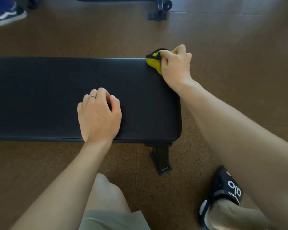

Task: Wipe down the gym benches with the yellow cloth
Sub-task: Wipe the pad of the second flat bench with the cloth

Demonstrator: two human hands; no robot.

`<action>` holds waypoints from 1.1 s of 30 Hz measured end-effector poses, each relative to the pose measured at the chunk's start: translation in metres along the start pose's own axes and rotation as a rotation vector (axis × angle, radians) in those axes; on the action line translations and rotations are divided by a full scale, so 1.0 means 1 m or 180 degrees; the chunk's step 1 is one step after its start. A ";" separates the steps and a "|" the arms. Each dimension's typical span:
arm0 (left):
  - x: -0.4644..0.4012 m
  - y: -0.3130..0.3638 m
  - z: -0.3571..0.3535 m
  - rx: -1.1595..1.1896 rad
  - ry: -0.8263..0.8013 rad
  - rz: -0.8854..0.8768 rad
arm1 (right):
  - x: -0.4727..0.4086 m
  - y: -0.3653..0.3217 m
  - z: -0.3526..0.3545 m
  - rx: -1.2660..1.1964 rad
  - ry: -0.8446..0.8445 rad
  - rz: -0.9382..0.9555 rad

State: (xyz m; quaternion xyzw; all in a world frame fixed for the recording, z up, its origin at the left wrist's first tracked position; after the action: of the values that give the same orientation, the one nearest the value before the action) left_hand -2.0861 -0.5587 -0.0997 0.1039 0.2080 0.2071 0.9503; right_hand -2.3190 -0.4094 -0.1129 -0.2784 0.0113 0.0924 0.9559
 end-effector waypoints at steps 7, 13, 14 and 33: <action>0.001 0.000 0.003 0.0102 0.0042 0.0062 | 0.102 0.004 0.023 0.0336 0.0316 0.0442; 0.003 -0.003 0.004 0.0227 0.0107 0.0094 | 0.093 -0.025 0.013 0.0797 0.0265 0.0898; 0.003 -0.004 0.003 0.0216 0.0103 0.0102 | 0.078 -0.041 0.001 0.0851 0.0189 0.0957; 0.002 -0.004 0.005 0.0178 0.0198 -0.0045 | 0.022 0.010 0.014 0.0445 0.0096 0.0059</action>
State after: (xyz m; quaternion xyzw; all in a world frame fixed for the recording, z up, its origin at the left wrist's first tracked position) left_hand -2.0804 -0.5620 -0.0971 0.1224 0.2439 0.1976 0.9415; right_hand -2.3000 -0.3905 -0.1082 -0.2122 0.0348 0.0960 0.9719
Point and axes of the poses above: each hand's wrist, its own x-axis away from the middle knuckle, its own z-axis out of the back of the hand, y = z × x, the point moved 10 cm from there along -x, towards the middle knuckle, and after that the axes turned 13 degrees about -z, right-handed, at the moved point
